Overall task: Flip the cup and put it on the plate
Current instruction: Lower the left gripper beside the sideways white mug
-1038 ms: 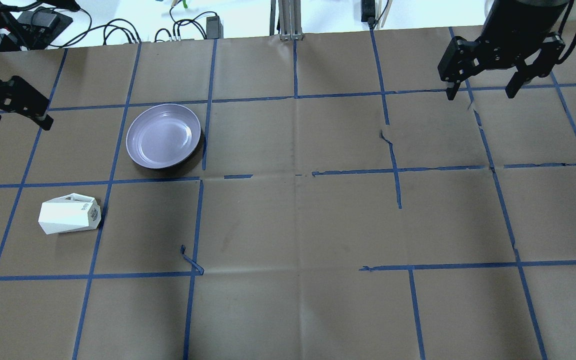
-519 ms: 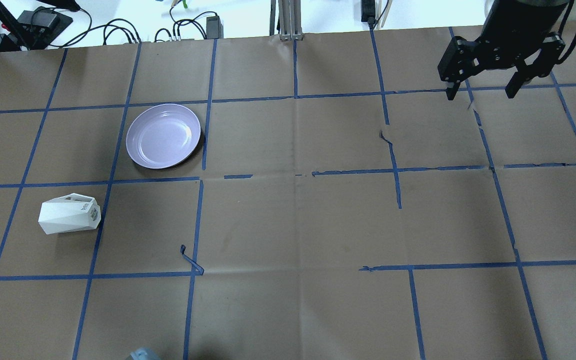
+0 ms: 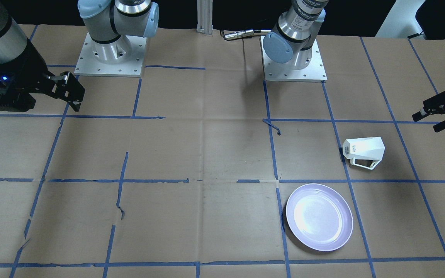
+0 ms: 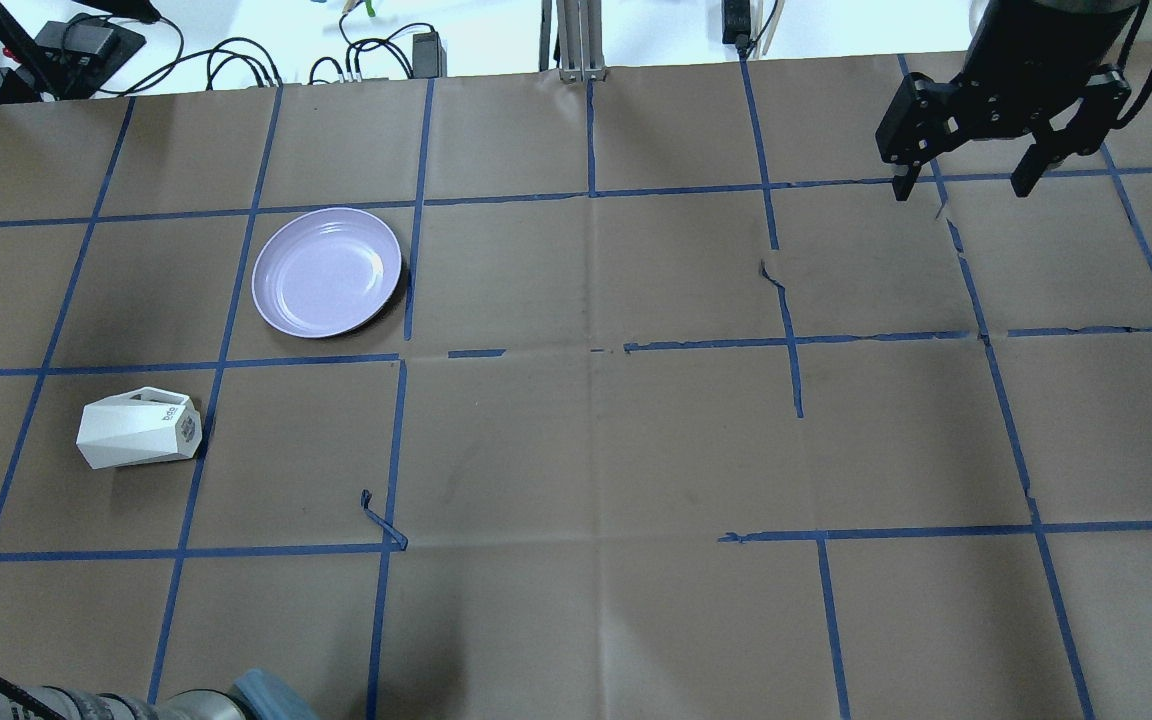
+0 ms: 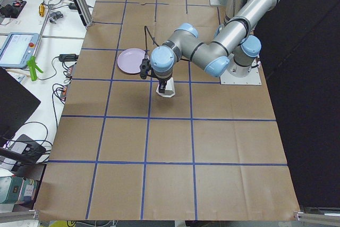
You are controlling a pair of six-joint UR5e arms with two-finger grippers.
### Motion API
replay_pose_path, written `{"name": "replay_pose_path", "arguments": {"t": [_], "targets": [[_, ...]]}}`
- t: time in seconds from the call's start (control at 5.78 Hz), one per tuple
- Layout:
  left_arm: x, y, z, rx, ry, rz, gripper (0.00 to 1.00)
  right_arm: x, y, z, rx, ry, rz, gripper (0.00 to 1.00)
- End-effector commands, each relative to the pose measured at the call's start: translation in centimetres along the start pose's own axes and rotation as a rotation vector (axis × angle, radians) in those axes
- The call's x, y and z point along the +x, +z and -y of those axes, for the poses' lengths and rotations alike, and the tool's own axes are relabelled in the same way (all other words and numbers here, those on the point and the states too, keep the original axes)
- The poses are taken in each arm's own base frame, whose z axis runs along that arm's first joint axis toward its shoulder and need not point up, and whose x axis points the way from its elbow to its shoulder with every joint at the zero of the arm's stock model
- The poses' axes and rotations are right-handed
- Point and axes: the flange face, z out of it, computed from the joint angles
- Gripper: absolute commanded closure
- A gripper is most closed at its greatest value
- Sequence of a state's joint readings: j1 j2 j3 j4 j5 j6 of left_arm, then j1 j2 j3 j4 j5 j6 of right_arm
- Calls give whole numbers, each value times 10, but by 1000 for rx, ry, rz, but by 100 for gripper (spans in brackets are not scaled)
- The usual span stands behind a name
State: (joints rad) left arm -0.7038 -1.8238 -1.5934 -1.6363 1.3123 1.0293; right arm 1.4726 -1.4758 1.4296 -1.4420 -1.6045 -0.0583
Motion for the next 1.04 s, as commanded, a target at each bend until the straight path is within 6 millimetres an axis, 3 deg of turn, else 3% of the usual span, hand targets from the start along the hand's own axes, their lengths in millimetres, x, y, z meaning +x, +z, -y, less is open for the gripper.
{"name": "replay_pose_path", "arguments": {"t": [0.0,0.17,0.35,0.69,0.87], "targets": [[-41,50,-4,5,1,-153,1,0,0,0,0,0,0,0],[-48,97,-7,22,-1,-270,1,0,0,0,0,0,0,0],[-53,125,-6,42,-21,-345,1,0,0,0,0,0,0,0],[-71,162,-7,19,-24,-415,2,0,0,0,0,0,0,0],[-71,169,-8,7,-38,-444,58,0,0,0,0,0,0,0]]}}
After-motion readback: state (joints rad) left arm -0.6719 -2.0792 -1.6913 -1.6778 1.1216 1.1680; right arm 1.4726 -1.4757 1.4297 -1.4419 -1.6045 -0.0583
